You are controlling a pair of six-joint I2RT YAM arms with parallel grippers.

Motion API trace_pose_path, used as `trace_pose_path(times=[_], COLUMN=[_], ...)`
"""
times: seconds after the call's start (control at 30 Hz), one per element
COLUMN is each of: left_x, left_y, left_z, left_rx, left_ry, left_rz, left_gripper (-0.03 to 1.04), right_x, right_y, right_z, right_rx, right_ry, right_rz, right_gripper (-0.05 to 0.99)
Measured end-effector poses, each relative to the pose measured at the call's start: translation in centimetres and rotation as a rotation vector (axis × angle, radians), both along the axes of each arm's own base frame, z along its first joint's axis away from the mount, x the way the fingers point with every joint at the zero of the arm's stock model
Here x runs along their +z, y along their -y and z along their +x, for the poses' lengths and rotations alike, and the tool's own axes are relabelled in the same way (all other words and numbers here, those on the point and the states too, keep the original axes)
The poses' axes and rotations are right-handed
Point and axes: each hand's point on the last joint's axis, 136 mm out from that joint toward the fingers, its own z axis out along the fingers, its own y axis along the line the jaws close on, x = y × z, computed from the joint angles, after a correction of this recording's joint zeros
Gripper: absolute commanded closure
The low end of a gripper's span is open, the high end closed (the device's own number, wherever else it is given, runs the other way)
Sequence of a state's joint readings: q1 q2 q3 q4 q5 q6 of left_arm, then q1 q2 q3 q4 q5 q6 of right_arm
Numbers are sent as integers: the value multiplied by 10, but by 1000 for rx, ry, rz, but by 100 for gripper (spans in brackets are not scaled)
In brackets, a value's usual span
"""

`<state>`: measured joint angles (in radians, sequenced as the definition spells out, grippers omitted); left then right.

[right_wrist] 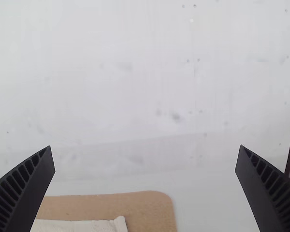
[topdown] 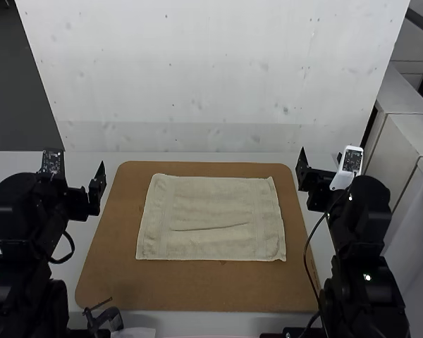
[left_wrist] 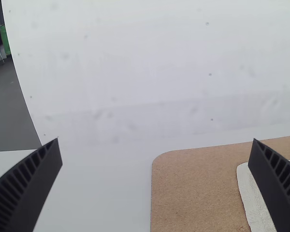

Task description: Fold the towel.

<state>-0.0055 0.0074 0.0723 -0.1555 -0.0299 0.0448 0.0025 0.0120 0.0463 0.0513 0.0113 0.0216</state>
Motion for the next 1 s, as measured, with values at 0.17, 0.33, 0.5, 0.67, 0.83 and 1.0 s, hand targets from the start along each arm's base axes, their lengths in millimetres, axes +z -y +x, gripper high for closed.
trace_pose_path(times=[0.17, 0.33, 0.5, 0.67, 0.83, 1.0], left_x=[0, 0, 2, 4, 5, -2], left_y=[0, 0, 0, 0, 0, 1], left_z=[0, 0, 0, 0, 0, 2], left_rx=[0, -1, -1, 0, -1, -3], left_ry=[0, 0, 7, 16, 19, 19], left_rz=[0, 0, 0, 1, 4, -3], left_gripper=[1, 1, 1, 1, 1, 2], right_x=[0, 0, 0, 0, 0, 0], right_y=[0, 0, 0, 0, 0, 0], right_z=[0, 0, 0, 0, 0, 0], right_rx=[0, 0, 0, 0, 1, 1], right_ry=[0, 0, 0, 0, 1, 0], right_rz=[-7, -8, -14, -24, -29, -31], right_gripper=[-3, -3, -3, -3, -3, -2])
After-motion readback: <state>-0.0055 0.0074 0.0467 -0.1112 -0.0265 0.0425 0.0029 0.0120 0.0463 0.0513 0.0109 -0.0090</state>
